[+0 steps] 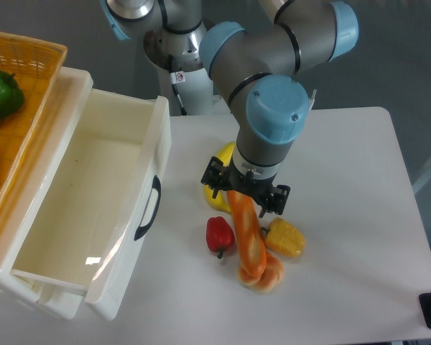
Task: Pick up the long bread
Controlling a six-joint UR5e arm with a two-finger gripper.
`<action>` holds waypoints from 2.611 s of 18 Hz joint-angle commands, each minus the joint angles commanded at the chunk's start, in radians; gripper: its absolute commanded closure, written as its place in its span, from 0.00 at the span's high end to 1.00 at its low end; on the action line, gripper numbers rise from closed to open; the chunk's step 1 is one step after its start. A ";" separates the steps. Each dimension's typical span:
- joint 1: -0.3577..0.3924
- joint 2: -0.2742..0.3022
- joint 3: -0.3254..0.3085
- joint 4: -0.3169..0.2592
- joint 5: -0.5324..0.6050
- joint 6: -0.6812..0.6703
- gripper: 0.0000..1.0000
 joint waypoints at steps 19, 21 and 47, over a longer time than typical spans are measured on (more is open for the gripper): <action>0.000 0.017 -0.268 0.219 0.018 -0.210 1.00; -0.002 0.009 -0.299 0.288 0.014 -0.216 1.00; 0.018 -0.090 -0.353 0.351 0.084 -0.288 1.00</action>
